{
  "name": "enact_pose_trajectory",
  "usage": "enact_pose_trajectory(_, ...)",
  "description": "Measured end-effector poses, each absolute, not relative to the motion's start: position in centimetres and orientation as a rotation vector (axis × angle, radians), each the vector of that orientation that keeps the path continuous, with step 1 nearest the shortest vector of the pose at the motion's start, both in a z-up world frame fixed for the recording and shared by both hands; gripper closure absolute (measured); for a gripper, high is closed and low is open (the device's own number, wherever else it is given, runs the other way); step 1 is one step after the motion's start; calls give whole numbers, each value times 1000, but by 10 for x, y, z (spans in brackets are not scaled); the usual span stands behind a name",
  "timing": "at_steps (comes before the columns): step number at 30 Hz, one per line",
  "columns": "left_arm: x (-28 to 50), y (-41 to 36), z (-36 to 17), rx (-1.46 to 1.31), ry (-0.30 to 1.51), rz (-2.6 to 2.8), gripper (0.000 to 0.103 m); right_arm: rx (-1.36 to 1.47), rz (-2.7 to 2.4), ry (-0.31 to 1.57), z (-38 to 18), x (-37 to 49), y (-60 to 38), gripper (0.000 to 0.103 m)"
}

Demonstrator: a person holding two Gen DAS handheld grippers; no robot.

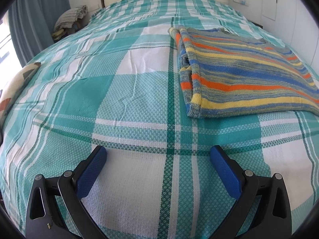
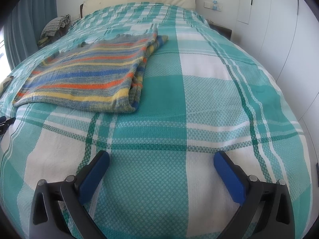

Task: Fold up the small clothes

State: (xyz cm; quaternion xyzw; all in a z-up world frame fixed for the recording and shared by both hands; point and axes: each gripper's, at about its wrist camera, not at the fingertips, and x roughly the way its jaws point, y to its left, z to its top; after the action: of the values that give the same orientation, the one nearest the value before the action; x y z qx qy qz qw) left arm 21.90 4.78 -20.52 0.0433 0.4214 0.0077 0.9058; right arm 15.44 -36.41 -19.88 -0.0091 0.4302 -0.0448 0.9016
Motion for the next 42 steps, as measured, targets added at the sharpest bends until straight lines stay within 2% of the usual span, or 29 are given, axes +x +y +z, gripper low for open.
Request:
enact_pose_trajectory(10, 216, 50, -199, 71, 894, 9, 1, -11, -89, 881, -198, 152, -363, 0)
enact_pose_trajectory(14, 187, 47, -172, 41, 990, -29, 2, -4, -82, 926, -192, 154, -363, 0)
enact_pose_trajectory(16, 158, 35, -152, -2, 952, -99, 2, 56, -18, 986, -177, 152, -368, 1)
enact_pose_trajectory(20, 134, -39, -128, 55, 879, -346, 2, 205, 128, 942, -137, 148, -379, 1)
enact_pose_trajectory(26, 173, -196, -116, 275, 773, -647, 2, 368, 229, 949, -98, 228, -409, 2)
enact_pose_trajectory(29, 209, -250, -129, 310, 797, -667, 5, 453, 244, 988, -99, 284, -422, 18)
enact_pose_trajectory(31, 227, -273, -146, 329, 843, -650, 13, 482, 262, 1047, -109, 320, -424, 23)
enact_pose_trajectory(33, 240, -284, -164, 344, 892, -642, 15, 513, 275, 1094, -123, 350, -424, 33)
enact_pose_trajectory(36, 239, -287, -171, 344, 854, -652, 17, 533, 273, 1140, -145, 388, -425, 43)
enact_pose_trajectory(38, 237, -291, -170, 345, 836, -690, 35, 523, 234, 1147, -159, 408, -425, 48)
enact_pose_trajectory(40, 237, -293, -167, 357, 820, -693, 94, 594, 220, 1141, -174, 423, -429, 66)
enact_pose_trajectory(41, 240, -287, -163, 321, 823, -702, 93, 636, 210, 1140, -180, 427, -431, 89)
enact_pose_trajectory(42, 244, -275, -157, 243, 833, -720, 94, 658, 199, 1142, -181, 429, -431, 90)
